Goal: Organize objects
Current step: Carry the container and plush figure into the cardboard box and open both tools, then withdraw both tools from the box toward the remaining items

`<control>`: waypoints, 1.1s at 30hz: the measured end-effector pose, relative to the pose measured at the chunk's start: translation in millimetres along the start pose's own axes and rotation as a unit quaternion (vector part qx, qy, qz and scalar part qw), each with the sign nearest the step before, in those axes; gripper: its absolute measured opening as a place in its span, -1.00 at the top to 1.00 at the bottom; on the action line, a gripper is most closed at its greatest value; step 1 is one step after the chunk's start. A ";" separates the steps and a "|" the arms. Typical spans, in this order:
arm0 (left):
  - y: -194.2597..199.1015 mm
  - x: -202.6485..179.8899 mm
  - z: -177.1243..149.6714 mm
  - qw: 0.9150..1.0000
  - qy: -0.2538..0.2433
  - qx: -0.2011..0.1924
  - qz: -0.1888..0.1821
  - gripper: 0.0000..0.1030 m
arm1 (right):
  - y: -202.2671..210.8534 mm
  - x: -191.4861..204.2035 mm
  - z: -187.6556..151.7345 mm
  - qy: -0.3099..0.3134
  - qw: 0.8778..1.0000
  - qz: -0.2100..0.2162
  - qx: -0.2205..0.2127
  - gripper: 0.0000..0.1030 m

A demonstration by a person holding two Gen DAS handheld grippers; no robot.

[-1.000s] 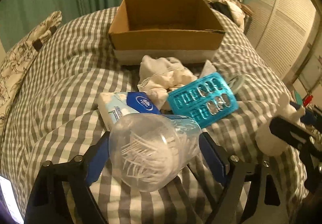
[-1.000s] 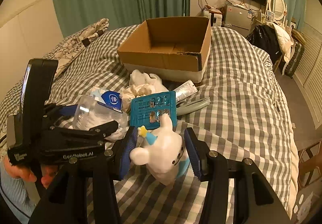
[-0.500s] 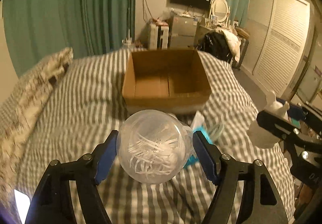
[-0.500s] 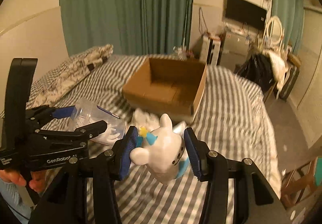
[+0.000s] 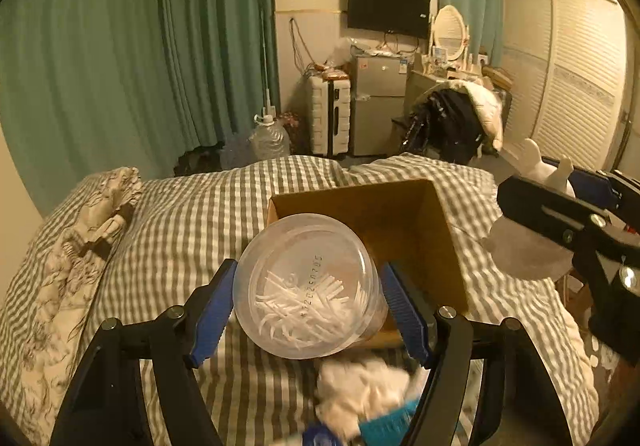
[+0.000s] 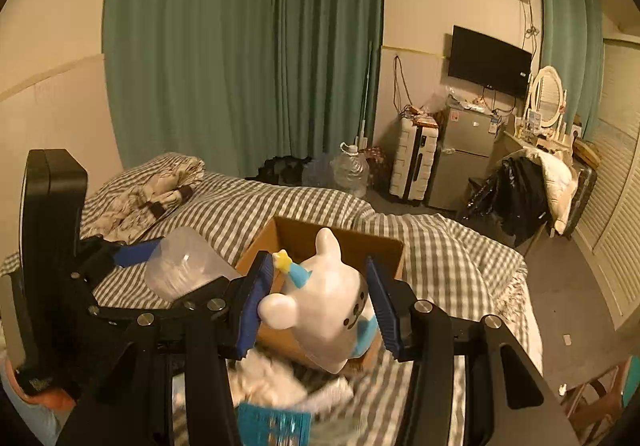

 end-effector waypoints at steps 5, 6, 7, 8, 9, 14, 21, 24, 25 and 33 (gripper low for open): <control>-63.1 -2.8 0.2 1.000 0.001 0.028 -0.004 -0.40 | -71.0 -23.2 3.4 -0.024 0.999 0.006 0.029 0.08; -70.8 -3.7 -2.2 1.000 0.000 0.031 -0.005 -0.38 | -86.5 -29.4 0.0 -0.035 0.999 0.010 0.037 0.08; -77.4 -5.3 -4.6 0.999 -0.001 0.032 -0.005 -0.38 | -97.1 -34.4 -3.7 -0.042 0.998 0.011 0.043 0.08; -83.4 -7.0 -6.8 0.999 -0.004 0.032 -0.002 -0.38 | -109.2 -39.4 -8.3 -0.049 0.998 0.011 0.049 0.08; -88.8 -8.0 -8.5 0.999 -0.007 0.032 -0.001 -0.38 | -121.0 -44.1 -13.6 -0.056 0.997 0.010 0.055 0.07; -95.5 -7.2 -15.2 0.999 0.002 0.042 -0.008 -0.44 | -138.9 -63.6 -34.1 -0.083 0.994 0.016 0.063 0.01; -53.4 10.3 -21.1 0.999 0.038 0.039 0.006 -0.78 | -77.5 -59.4 -23.2 -0.082 0.996 -0.005 0.017 -0.57; -20.9 18.8 -19.6 0.999 0.042 0.017 0.018 -0.88 | -40.9 -51.0 -10.5 -0.068 0.997 -0.017 -0.011 -0.74; -10.6 20.7 -18.5 0.999 0.044 0.009 0.022 -0.92 | -28.2 -46.0 -7.9 -0.063 0.998 -0.021 -0.020 -0.77; 63.0 34.4 -27.2 0.997 0.049 -0.043 0.038 -1.00 | 41.1 -14.0 -7.8 -0.024 0.997 -0.064 -0.048 -0.94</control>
Point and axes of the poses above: each gripper's, at about its wrist camera, not at the fingertips, and y roughly against the way its jaws point, x to its left, z to its top, the point moved 2 cm from there along -y, roughly the way its jaws point, and after that the axes turned 7 degrees about z, right-handed, at the moved point
